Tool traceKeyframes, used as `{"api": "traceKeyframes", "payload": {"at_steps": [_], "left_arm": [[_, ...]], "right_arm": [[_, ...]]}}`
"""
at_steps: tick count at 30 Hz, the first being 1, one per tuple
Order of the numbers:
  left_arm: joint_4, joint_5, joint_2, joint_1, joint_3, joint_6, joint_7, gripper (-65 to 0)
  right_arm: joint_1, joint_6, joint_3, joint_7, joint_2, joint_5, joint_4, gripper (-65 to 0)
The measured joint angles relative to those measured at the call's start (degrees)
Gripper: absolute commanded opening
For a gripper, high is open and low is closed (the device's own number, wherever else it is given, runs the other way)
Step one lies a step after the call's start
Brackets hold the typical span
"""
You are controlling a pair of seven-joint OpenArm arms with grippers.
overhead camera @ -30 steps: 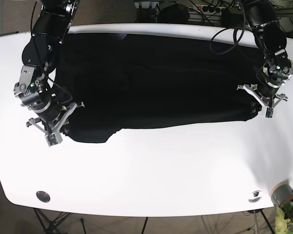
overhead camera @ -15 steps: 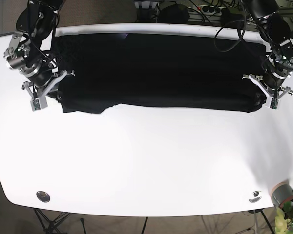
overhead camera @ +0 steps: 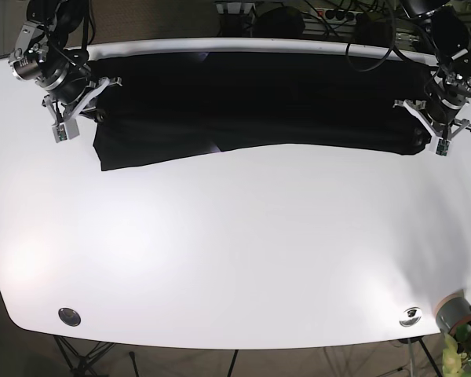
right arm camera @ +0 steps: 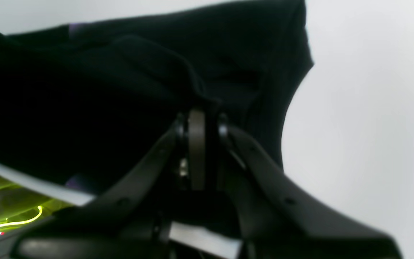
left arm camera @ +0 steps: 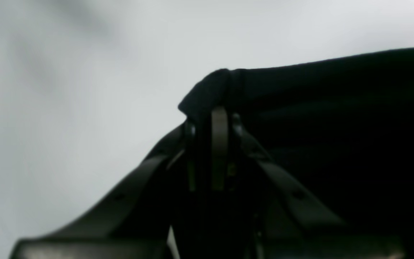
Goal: Fold the T-shirt properly
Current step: 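Grasp the hem with both grippers and fold it over toward the collar, then release the folded edge and lower both grippers onto the strip ends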
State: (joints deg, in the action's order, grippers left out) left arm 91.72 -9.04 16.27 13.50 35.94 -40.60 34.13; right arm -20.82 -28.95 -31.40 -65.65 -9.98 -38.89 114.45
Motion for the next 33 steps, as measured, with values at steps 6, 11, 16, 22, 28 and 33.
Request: {"api": "traceKeyframes", "payload": {"at_steps": [6,11,16,22,28,33], "left_arm": [[0.04,-0.07,0.87,-0.02,-0.11,0.02,2.86,-41.9],[0.46,0.39,1.49,0.04,0.42,0.26,6.49,-28.7],[4.68,-0.20,1.36,0.98,1.07,0.24,7.91,-28.2],[11.19,-3.26,1.64,2.12,4.57,0.72,10.01,-28.2],[13.55,-7.06,1.01,3.52,3.06,0.26,10.40,-28.3],[13.51,-4.26,-1.75,4.74,-2.16,0.22,10.93,-28.5]], "right_arm": [[-1.14,-0.02,0.13,-0.92,-0.15,-0.20,0.00,-62.1],[-2.12,0.20,0.11,-4.39,-0.17,0.37,-0.02,-47.1],[-2.82,0.17,-1.05,-4.94,-0.39,0.20,0.00,-22.5],[-2.89,-0.04,-8.00,-5.07,-0.70,0.22,0.22,-19.8],[1.01,-3.98,-10.12,-5.09,-1.16,-6.16,0.28,-21.1],[4.66,-4.17,-4.07,-5.14,-0.87,-7.91,0.28,-25.0]]}}
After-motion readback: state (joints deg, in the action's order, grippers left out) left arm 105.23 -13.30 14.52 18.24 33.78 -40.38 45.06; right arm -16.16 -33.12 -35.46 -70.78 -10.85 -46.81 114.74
